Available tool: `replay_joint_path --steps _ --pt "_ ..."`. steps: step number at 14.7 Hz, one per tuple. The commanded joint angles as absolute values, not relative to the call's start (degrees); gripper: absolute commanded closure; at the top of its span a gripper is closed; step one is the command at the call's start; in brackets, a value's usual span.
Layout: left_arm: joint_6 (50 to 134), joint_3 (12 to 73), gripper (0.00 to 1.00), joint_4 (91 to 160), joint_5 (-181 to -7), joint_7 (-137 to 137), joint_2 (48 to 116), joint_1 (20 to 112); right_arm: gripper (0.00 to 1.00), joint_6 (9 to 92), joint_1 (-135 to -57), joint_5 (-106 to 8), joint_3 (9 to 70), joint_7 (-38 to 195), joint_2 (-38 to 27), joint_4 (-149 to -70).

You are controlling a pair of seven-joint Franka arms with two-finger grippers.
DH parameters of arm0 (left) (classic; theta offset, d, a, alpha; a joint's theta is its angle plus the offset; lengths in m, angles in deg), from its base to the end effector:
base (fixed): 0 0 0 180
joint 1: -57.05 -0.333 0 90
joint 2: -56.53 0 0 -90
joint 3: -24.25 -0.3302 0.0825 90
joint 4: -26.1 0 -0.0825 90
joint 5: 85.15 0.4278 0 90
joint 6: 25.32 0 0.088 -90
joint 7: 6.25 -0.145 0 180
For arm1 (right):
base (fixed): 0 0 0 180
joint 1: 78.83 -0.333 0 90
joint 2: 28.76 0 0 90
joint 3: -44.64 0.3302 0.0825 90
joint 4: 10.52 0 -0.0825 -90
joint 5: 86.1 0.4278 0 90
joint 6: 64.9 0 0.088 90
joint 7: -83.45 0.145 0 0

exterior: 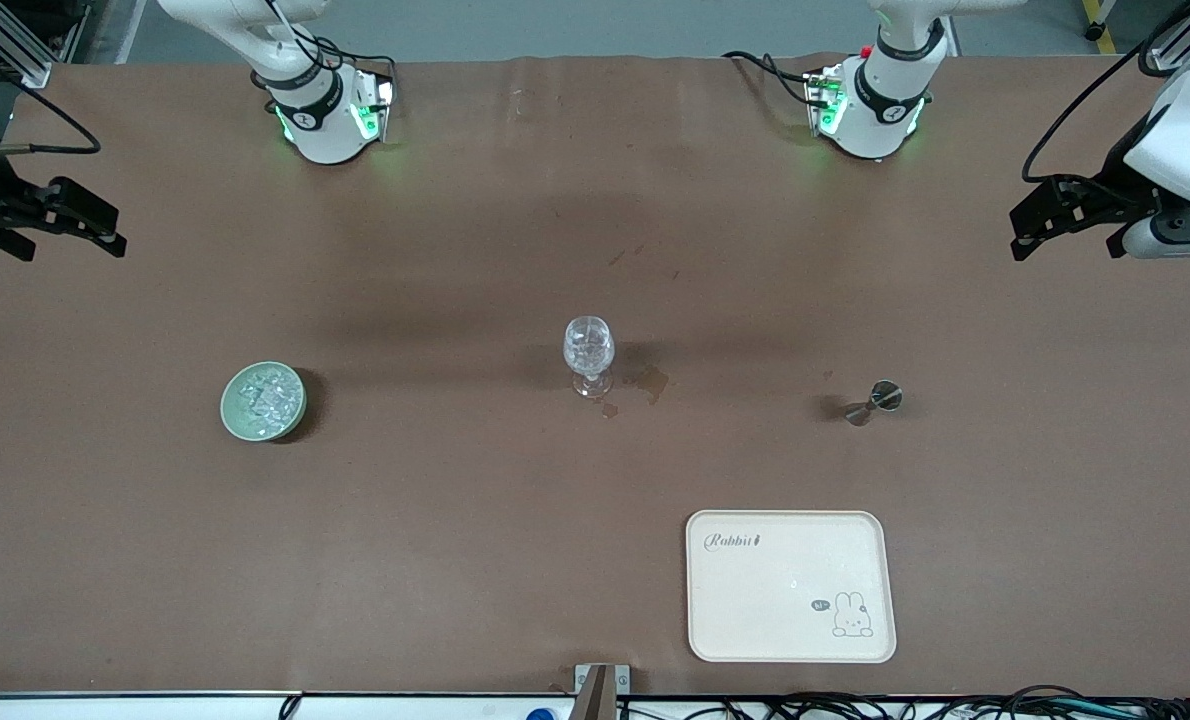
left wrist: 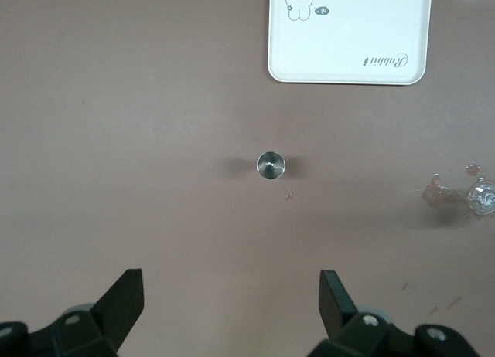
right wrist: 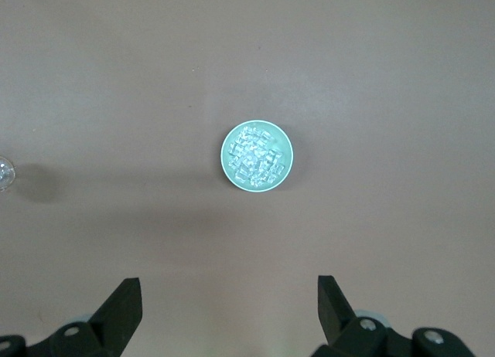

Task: Pour wine and add ice with both arms
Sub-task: 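Move the right gripper to the ice bowl while the left gripper reaches the jigger, then grasp ice with the right gripper while the left gripper grasps the jigger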

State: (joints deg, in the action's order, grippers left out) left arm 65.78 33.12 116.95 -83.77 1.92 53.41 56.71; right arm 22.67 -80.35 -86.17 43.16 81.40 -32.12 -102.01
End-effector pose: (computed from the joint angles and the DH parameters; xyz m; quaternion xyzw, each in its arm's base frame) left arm 0.5789 -0.0857 0.6267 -0.9994 0.0030 -0.0311 0.0118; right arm 0.5745 -0.0002 0.6180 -0.9998 -0.0182 0.0049 0.0002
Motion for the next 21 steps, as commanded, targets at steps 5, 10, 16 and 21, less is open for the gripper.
replay_joint_path --steps 5,10,16,21 --pt "65.56 32.78 0.00 114.61 -83.83 1.31 54.85 56.08 0.00 24.40 -80.06 -85.30 43.41 80.55 -32.63 -103.33" --pt "67.48 32.42 0.00 113.02 -84.01 1.04 61.35 54.69 0.01 26.67 -80.15 -85.30 43.41 80.38 -32.72 -105.70" --pt "73.55 32.42 0.00 113.11 -87.96 8.82 71.01 51.79 0.08 41.93 -79.71 -85.30 43.32 80.38 -32.80 -118.42" --pt "73.73 32.42 0.00 113.20 -95.69 24.48 77.61 50.20 0.05 57.97 -78.22 -85.39 43.23 82.39 -30.10 -129.96"
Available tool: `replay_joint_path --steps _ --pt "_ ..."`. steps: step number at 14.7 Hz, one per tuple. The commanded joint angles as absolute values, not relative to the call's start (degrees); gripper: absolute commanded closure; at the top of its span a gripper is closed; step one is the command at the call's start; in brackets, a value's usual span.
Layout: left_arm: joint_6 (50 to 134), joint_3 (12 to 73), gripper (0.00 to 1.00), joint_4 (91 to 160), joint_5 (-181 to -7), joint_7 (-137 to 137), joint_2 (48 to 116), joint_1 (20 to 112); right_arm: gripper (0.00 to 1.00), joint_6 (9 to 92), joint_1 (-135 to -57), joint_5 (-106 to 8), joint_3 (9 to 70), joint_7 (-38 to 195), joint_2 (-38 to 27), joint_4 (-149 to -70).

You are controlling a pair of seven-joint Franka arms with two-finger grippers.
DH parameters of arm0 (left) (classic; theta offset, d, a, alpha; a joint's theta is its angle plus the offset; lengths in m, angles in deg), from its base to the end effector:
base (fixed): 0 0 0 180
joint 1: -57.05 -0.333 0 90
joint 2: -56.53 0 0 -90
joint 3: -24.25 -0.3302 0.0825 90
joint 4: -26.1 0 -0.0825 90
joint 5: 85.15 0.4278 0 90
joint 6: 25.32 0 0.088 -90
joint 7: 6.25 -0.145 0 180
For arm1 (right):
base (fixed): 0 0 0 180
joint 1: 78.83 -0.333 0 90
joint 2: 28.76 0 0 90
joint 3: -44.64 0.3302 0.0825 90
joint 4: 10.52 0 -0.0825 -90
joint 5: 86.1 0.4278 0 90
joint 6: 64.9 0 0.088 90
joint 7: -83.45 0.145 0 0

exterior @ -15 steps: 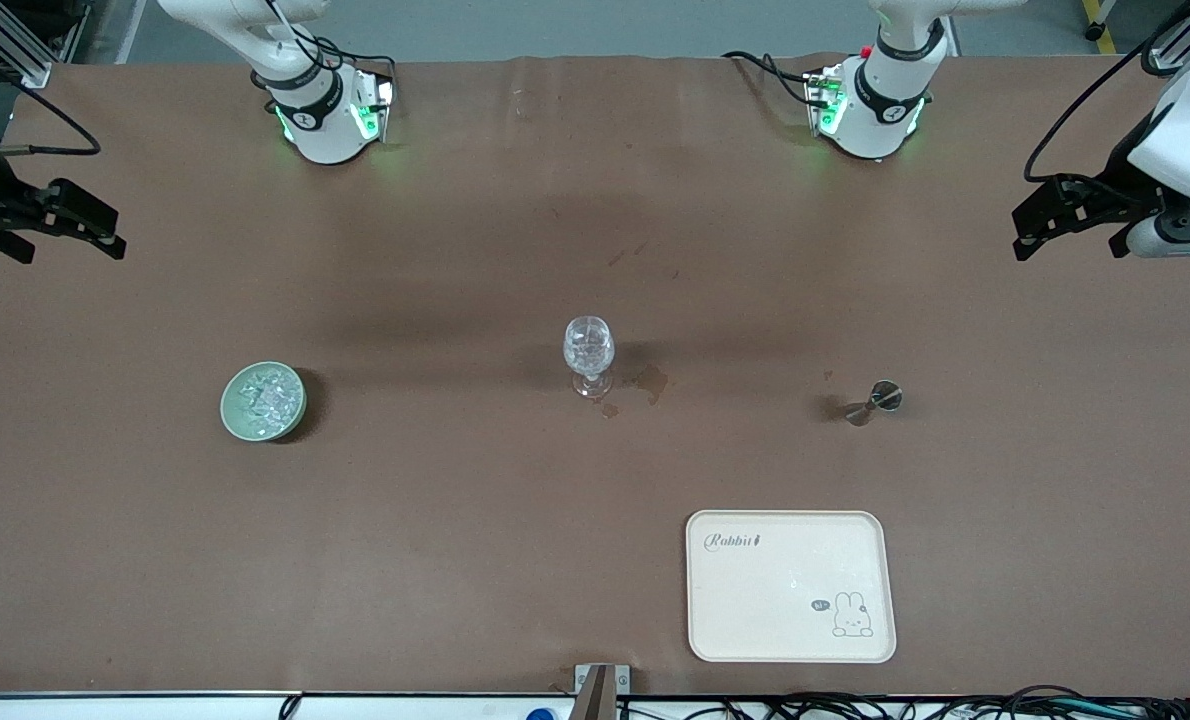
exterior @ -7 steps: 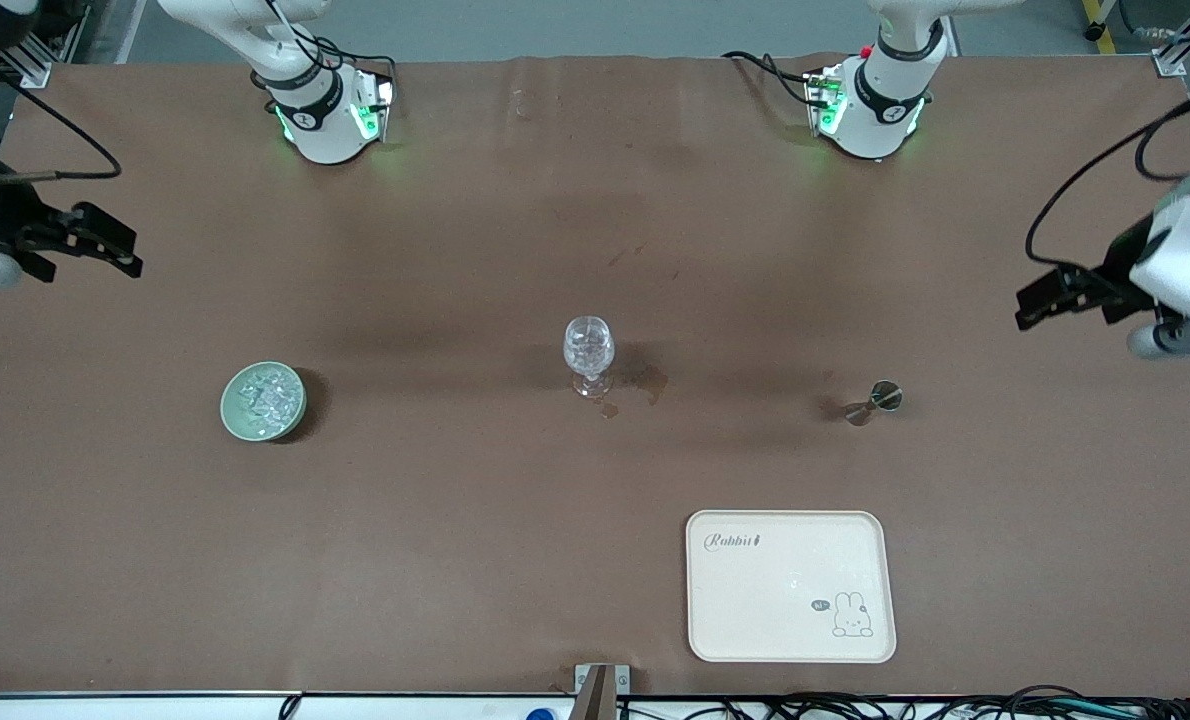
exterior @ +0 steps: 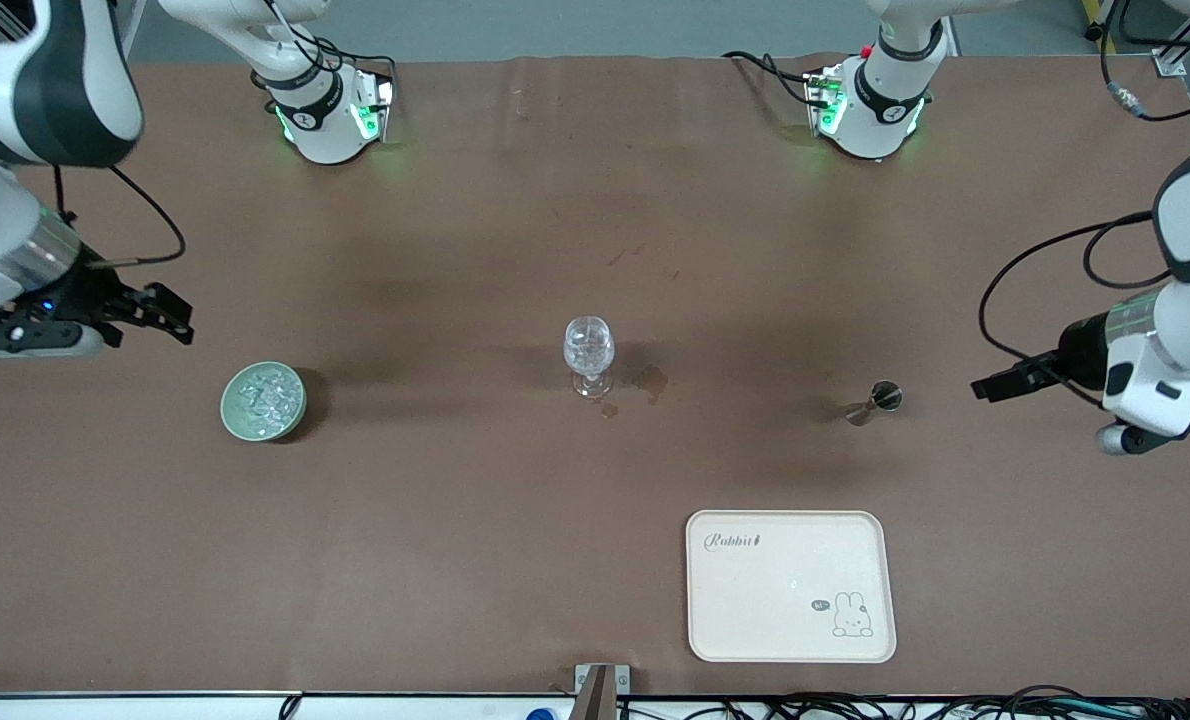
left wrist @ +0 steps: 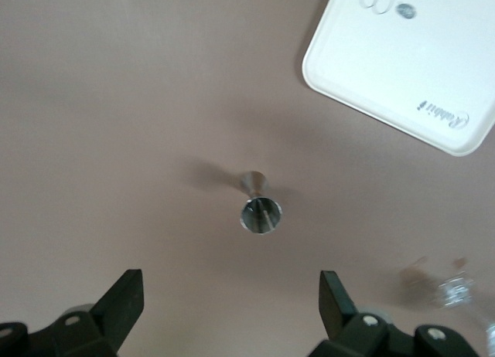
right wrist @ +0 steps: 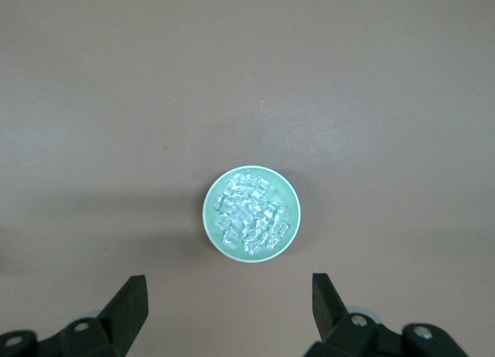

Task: Pour wine and add ice with both arms
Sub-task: 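Grasp ice with the right gripper while the left gripper grasps the jigger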

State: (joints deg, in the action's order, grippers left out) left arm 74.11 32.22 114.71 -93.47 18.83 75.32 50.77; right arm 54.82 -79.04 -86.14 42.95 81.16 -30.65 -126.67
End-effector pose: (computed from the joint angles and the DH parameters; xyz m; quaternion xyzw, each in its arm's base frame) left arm 0.6841 -0.0300 0.4181 0.9687 0.2198 -0.0876 0.0748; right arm 0.5967 -0.0156 0.4292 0.9988 0.0072 0.0476 0.0014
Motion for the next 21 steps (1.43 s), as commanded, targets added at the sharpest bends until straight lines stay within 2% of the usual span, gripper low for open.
replay_joint_path --steps 1,9,15,21 --pt "73.64 32.42 0.00 113.20 -98.92 28.60 79.45 49.32 0.05 58.24 -78.22 -85.48 43.23 84.75 -28.25 -129.97" --pt "73.20 32.51 0.00 113.81 -116.95 32.68 92.55 42.02 0.05 65.26 -78.39 -85.92 43.14 100.93 -15.76 -130.32" --pt "71.18 32.42 0.00 113.90 -122.59 43.31 98.97 41.32 0.06 68.61 -78.39 -85.92 43.14 102.70 -12.07 -130.93" --pt "71.00 32.77 0.00 113.90 -123.03 43.67 101.88 39.82 0.06 71.33 -78.74 -85.92 43.23 105.86 -9.25 -131.46"
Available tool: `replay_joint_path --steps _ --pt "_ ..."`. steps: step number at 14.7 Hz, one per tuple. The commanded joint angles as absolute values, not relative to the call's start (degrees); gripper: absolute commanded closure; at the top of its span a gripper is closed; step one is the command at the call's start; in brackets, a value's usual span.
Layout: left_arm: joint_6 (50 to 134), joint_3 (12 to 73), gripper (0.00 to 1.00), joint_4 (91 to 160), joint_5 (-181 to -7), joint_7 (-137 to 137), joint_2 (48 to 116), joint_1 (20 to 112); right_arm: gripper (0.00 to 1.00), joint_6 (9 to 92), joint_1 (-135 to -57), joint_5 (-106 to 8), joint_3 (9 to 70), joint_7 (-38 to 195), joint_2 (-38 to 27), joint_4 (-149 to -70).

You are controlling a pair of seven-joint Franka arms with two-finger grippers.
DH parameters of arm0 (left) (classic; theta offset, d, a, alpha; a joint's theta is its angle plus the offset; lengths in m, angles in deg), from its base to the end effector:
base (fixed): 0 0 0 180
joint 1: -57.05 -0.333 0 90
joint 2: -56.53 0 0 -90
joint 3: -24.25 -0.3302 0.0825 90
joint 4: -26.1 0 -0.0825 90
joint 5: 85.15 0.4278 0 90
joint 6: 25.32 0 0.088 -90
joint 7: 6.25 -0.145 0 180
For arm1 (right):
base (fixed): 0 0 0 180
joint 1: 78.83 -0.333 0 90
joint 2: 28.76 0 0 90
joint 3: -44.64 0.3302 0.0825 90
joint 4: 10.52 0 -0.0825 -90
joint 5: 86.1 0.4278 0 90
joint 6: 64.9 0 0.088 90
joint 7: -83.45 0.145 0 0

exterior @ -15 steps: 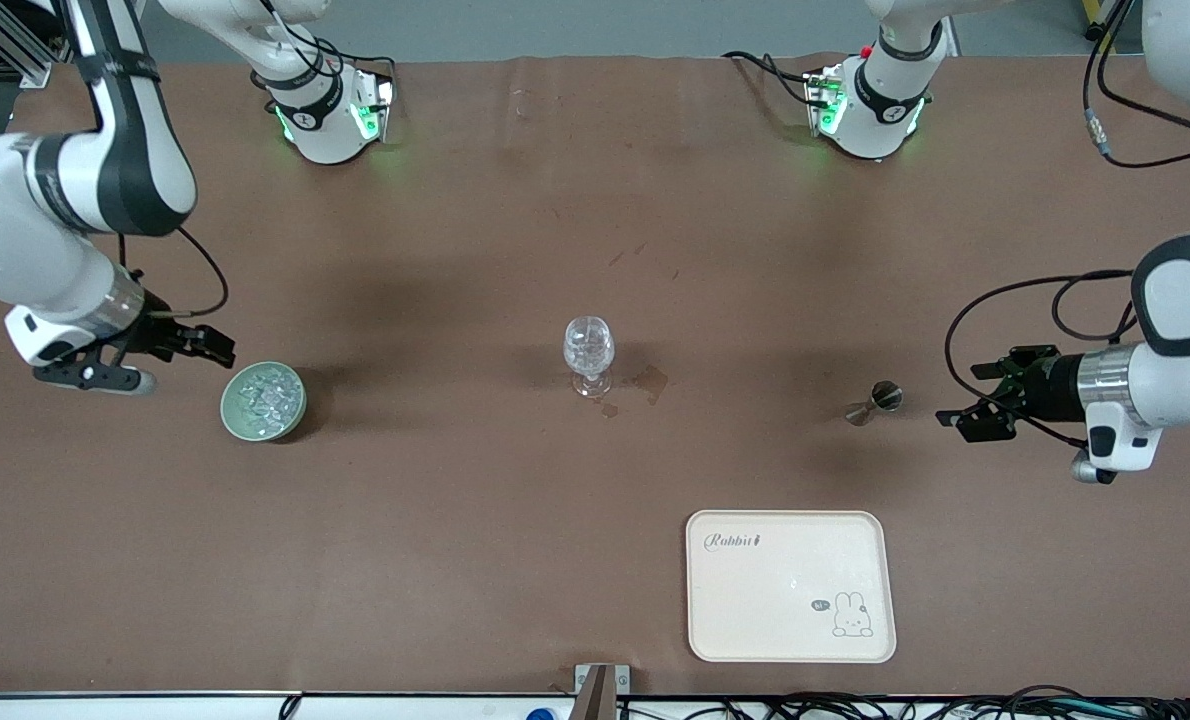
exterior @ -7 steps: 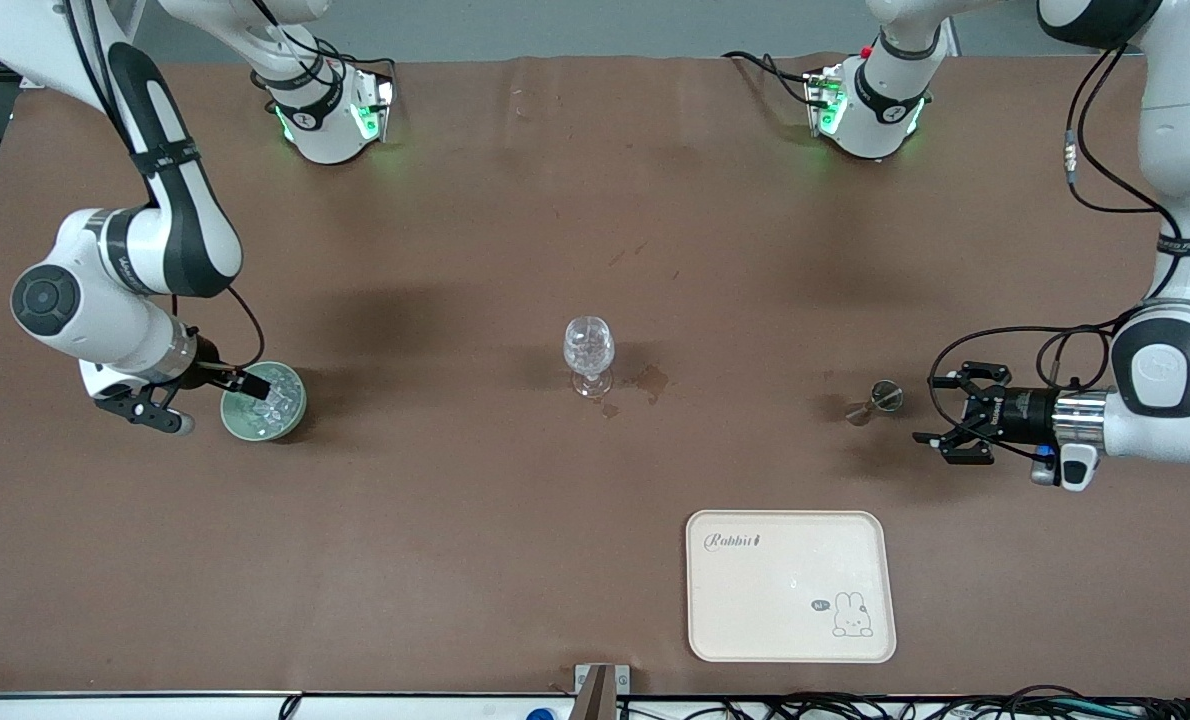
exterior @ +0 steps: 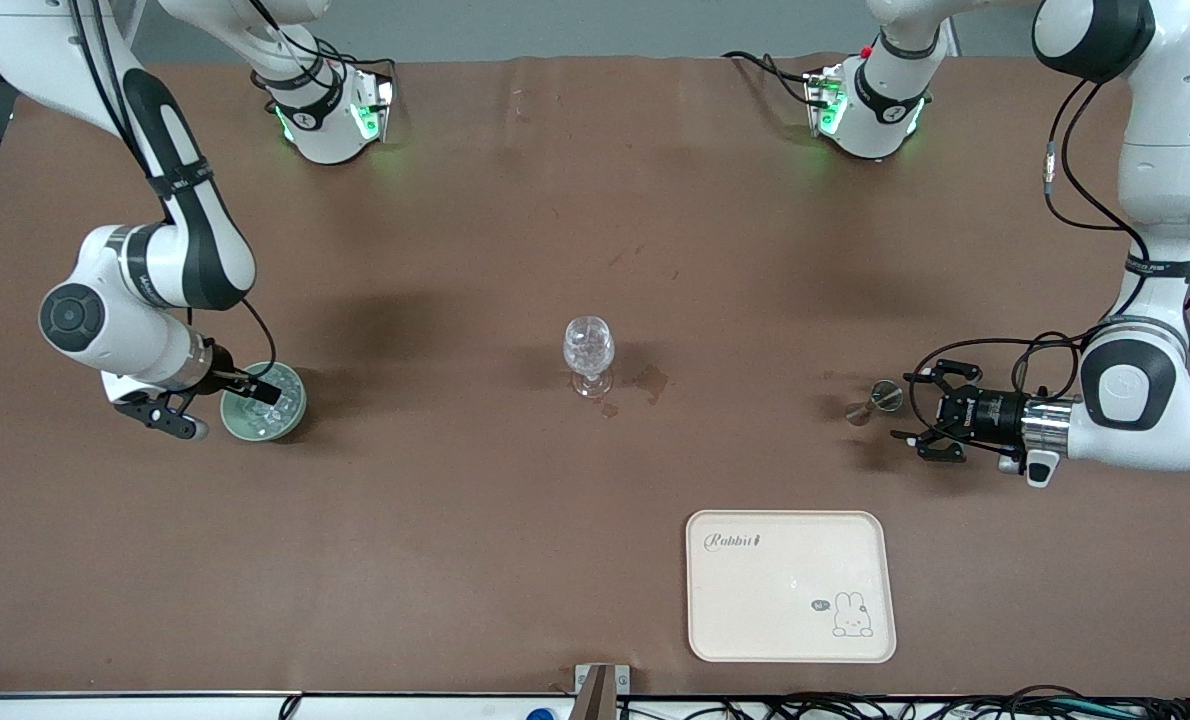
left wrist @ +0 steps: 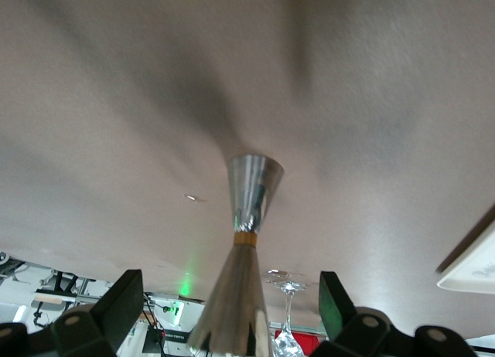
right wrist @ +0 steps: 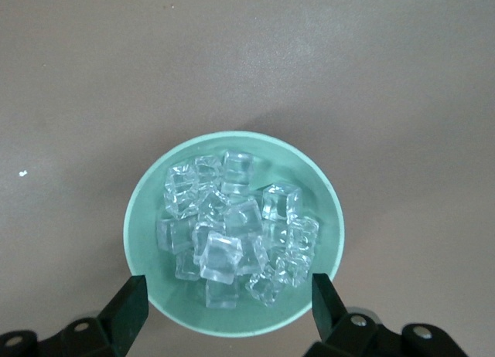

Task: Pour wine and add ice with both arms
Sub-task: 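Grasp ice with the right gripper while the left gripper grasps the jigger, then lift the ice with the right gripper while the left gripper lifts the jigger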

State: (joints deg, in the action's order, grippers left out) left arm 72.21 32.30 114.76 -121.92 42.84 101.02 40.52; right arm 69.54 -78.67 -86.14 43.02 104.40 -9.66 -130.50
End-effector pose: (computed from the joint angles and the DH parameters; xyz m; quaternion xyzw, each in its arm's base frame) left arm 0.6716 0.0274 0.1404 0.7107 0.5476 -0.3861 0.2146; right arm 0.6043 -0.0191 0.1972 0.9797 -0.1961 -0.0390 0.0116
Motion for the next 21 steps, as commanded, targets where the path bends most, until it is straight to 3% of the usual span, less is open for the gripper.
replay_joint_path --steps 1,4,9,15,18,21 --pt "71.00 32.86 0.00 113.90 -124.16 43.67 102.14 39.91 0.06 71.60 -78.74 -85.92 43.23 105.87 -8.81 -131.46" --pt "68.99 32.86 0.10 114.17 -128.56 42.97 103.46 39.73 0.06 73.35 -78.66 -85.74 43.23 105.87 -7.15 -131.46" --pt "68.90 32.95 0.14 114.08 -133.04 42.53 105.83 39.12 0.09 73.09 -79.44 -85.57 43.23 108.94 -6.79 -131.46" --pt "68.90 32.86 0.20 114.08 -133.32 39.99 106.54 39.12 0.22 72.74 -80.15 -85.57 43.32 111.05 -6.70 -131.90" --pt "68.90 32.86 0.28 114.17 -133.32 37.09 107.07 39.03 0.46 72.57 -80.06 -85.57 43.32 111.05 -6.70 -131.90" --pt "68.90 32.86 0.30 114.17 -133.93 36.29 107.24 39.03 0.83 71.78 -80.06 -85.57 43.32 110.96 -6.79 -131.99"
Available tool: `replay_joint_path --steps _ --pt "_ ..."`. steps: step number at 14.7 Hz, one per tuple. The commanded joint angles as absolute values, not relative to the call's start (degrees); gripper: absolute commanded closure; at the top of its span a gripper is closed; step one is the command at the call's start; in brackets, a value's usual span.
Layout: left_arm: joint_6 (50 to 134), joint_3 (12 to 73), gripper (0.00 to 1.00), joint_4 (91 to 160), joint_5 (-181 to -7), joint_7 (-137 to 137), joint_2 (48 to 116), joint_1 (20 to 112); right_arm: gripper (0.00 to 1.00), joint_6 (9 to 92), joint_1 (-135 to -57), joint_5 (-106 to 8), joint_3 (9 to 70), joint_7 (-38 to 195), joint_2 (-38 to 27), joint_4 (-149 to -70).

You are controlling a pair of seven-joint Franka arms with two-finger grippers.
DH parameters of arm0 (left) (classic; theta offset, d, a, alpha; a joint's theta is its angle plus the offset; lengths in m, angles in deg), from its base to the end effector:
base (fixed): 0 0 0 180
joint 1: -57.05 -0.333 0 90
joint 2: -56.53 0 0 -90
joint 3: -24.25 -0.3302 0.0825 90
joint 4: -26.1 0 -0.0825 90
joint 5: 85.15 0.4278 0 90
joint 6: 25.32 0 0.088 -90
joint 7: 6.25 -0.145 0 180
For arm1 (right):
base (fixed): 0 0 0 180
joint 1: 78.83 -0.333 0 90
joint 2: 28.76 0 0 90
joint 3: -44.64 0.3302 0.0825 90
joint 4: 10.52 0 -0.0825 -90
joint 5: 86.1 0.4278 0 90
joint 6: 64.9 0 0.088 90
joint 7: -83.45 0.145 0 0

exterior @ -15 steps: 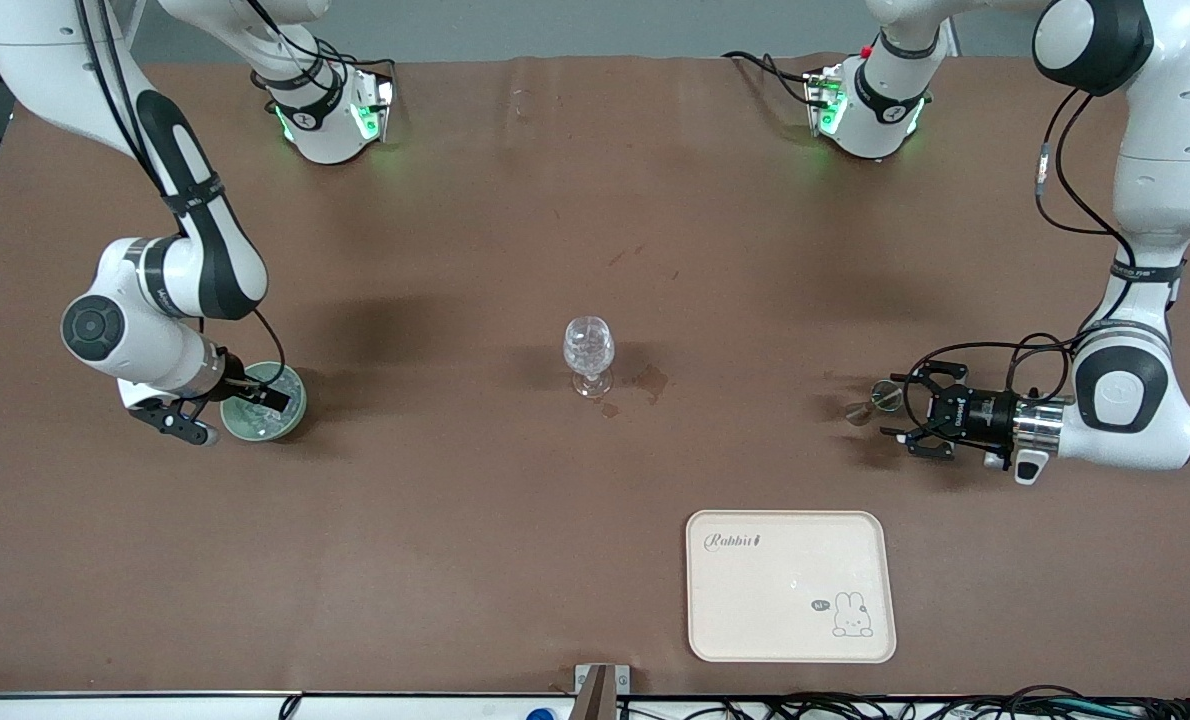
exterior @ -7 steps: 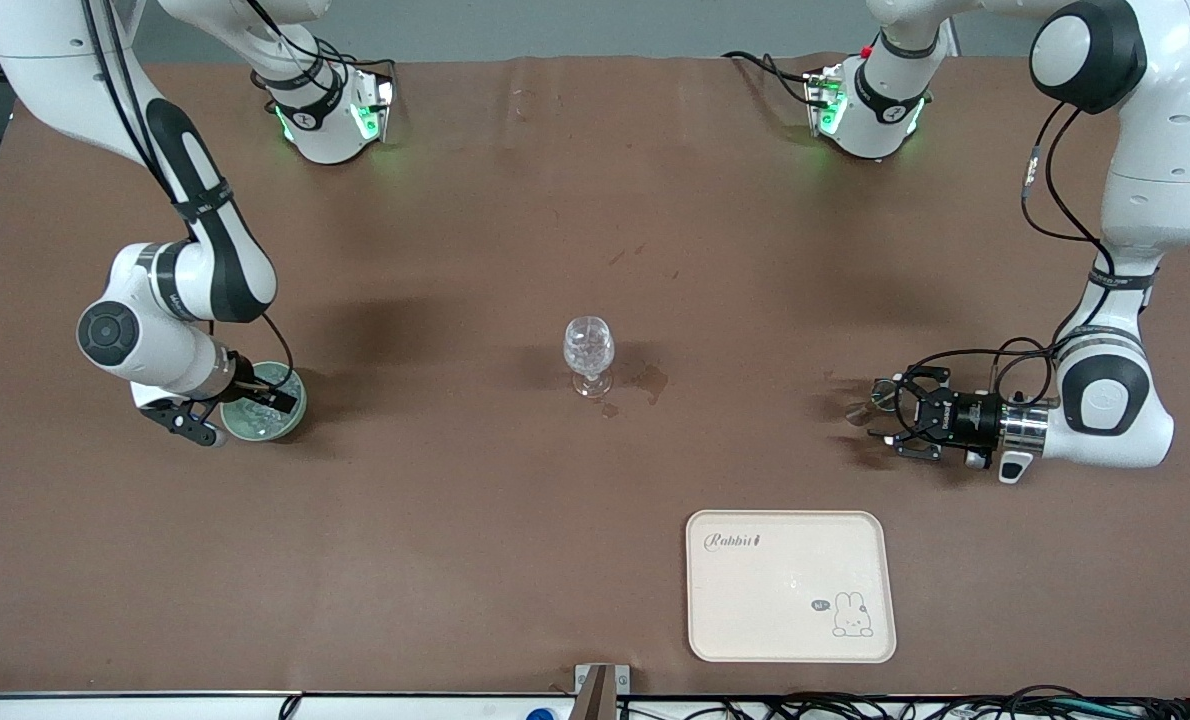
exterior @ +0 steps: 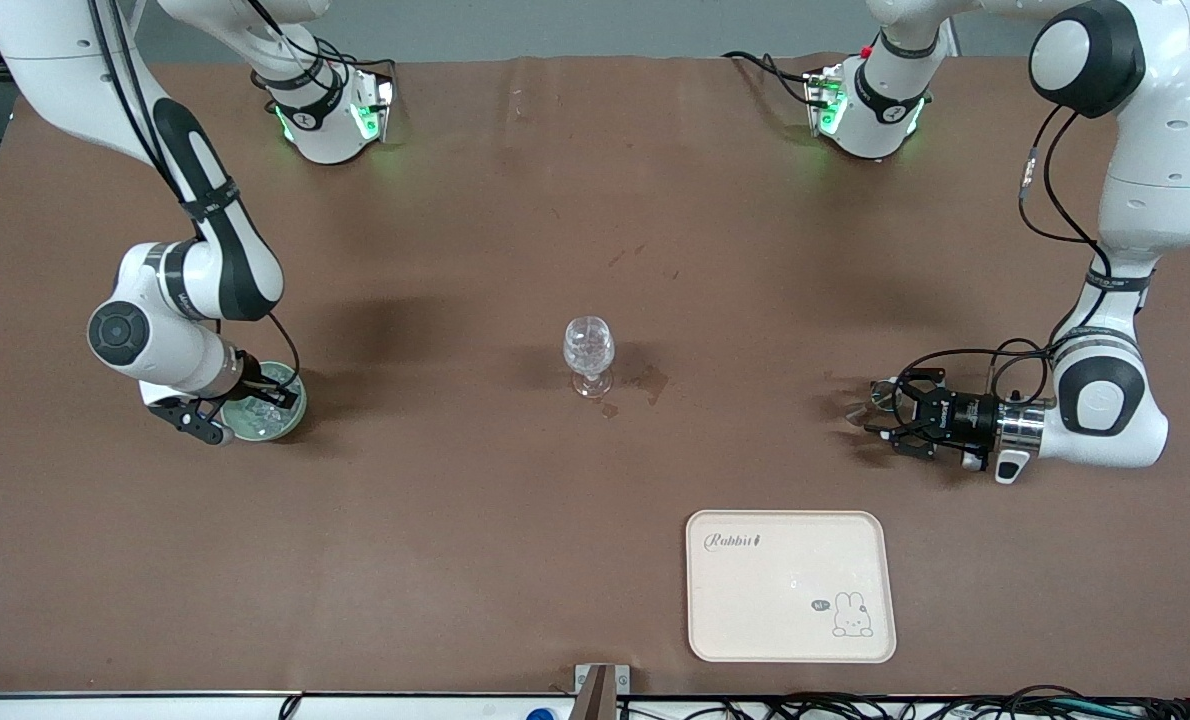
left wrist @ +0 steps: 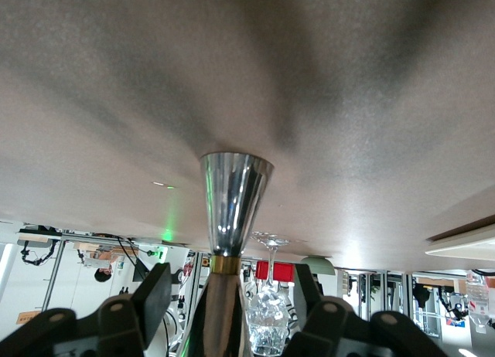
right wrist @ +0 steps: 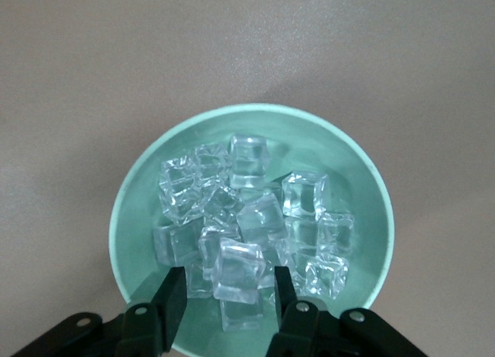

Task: Pour wine and add ice with both arms
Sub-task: 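Lift the ice with the right gripper while the left gripper lifts the jigger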

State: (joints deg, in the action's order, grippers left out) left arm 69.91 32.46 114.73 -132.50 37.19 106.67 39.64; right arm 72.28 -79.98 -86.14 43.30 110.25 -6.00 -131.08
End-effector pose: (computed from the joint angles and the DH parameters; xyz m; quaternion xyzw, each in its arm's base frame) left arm 0.6609 0.0117 0.0930 0.6589 0.5309 -0.4432 0.2958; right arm 0.5975 -0.0025 0.1582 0.9712 -0.2321 -0.0510 0.0170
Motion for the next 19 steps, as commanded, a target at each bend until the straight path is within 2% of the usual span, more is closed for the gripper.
replay_joint_path --steps 1,2,6,10,14,19 --pt "68.90 32.86 0.30 114.17 -133.93 36.20 107.42 39.03 0.86 70.99 -79.97 -85.57 43.32 110.79 -6.79 -131.90" --pt "68.90 32.86 0.32 114.08 -133.93 36.11 107.50 39.03 0.90 70.55 -79.89 -85.57 43.32 110.70 -6.88 -131.81" --pt "68.98 32.78 0.36 114.08 -133.93 35.85 107.59 39.03 0.95 69.14 -79.71 -85.57 43.23 110.17 -7.93 -131.20" --pt "68.98 32.78 0.41 114.08 -133.76 35.50 107.68 39.03 0.99 65.72 -79.62 -86.18 43.23 108.78 -12.92 -130.33" --pt "68.98 32.78 0.44 114.08 -133.58 34.36 107.68 39.03 0.99 56.24 -79.88 -86.36 43.23 101.92 -17.23 -123.74" --pt "69.42 32.69 0.45 114.08 -133.32 32.51 108.21 39.03 0.99 52.10 -80.94 -86.71 43.58 91.73 -25.14 -123.02"
